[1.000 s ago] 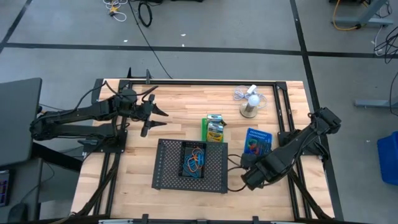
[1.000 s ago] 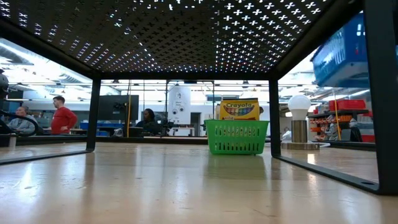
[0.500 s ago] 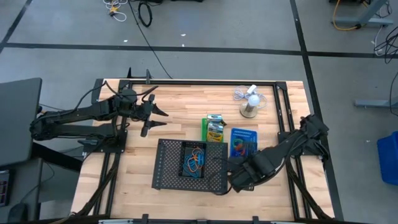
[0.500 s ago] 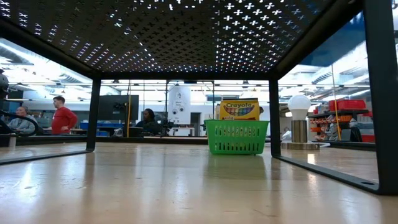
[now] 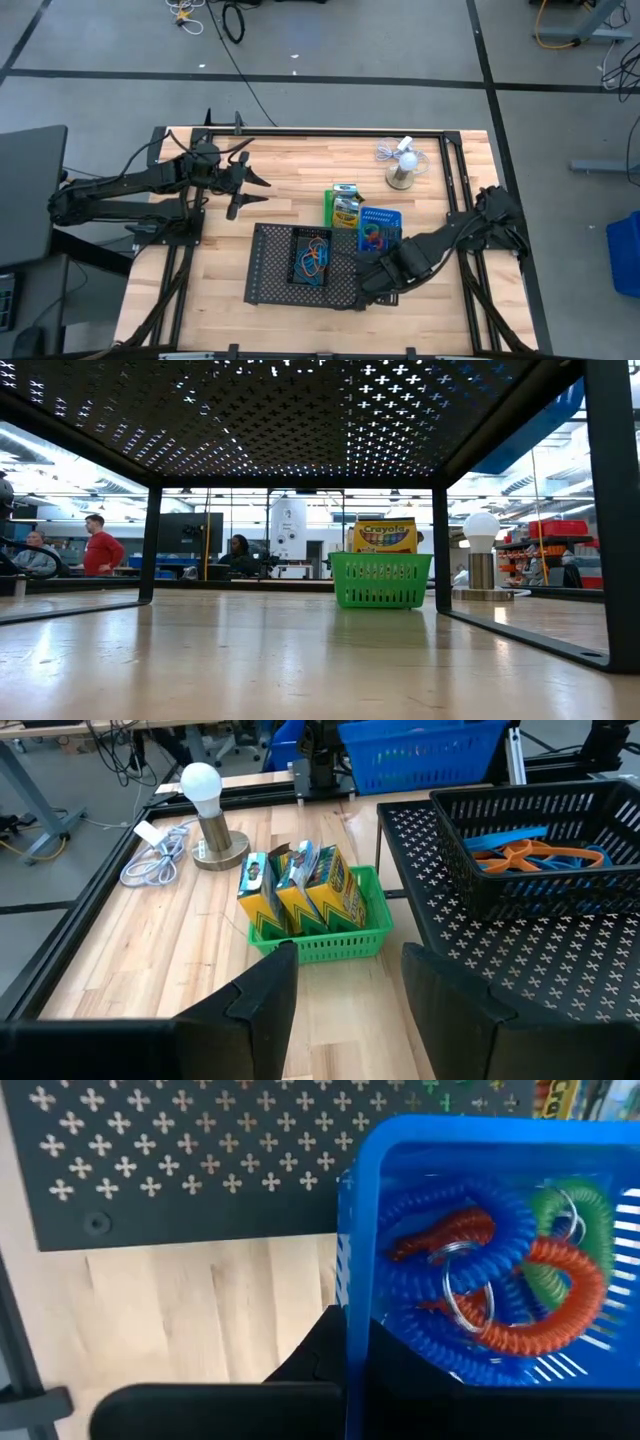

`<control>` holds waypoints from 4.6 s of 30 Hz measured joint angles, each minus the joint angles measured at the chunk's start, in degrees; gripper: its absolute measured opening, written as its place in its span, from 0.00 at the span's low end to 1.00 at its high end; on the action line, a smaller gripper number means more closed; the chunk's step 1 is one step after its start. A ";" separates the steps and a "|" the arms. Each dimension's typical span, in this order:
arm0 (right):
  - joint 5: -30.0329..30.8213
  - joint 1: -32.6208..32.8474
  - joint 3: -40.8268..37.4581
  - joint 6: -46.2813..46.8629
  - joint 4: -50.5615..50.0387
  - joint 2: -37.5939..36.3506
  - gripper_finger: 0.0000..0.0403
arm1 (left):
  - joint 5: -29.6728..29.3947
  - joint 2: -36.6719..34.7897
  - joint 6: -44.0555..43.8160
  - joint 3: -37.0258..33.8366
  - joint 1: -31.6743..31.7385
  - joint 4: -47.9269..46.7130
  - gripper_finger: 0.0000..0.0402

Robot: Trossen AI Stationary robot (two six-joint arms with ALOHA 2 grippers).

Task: Pick & Place Office Desk Supplies
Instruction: Put the blue bin with the spring keychains on the shelf

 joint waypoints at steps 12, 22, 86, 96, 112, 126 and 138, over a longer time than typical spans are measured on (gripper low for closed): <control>-0.21 -0.26 0.50 -3.64 7.41 0.09 0.00 | -0.33 0.00 0.00 0.00 0.00 2.92 0.47; -2.46 -0.35 0.47 -5.82 11.23 0.09 0.00 | -1.94 0.00 0.37 0.00 0.02 3.41 0.47; -9.33 -3.04 7.14 -6.90 16.50 3.91 0.20 | 0.44 -0.09 1.49 0.00 0.00 5.83 0.47; -3.10 -1.10 7.14 -3.83 7.45 2.41 0.01 | 0.44 -0.09 1.84 0.00 0.00 5.84 0.47; 2.06 -2.08 7.12 -0.69 0.49 -1.20 0.00 | 0.03 -0.11 1.48 -0.02 0.00 6.14 0.47; -3.88 -9.93 -5.92 -1.58 -3.10 -4.25 0.00 | 0.00 -0.56 1.29 -0.02 0.00 6.41 0.47; -4.53 -10.60 -6.37 -7.96 3.96 -4.44 0.00 | -3.23 -3.96 2.82 0.00 0.04 6.40 0.47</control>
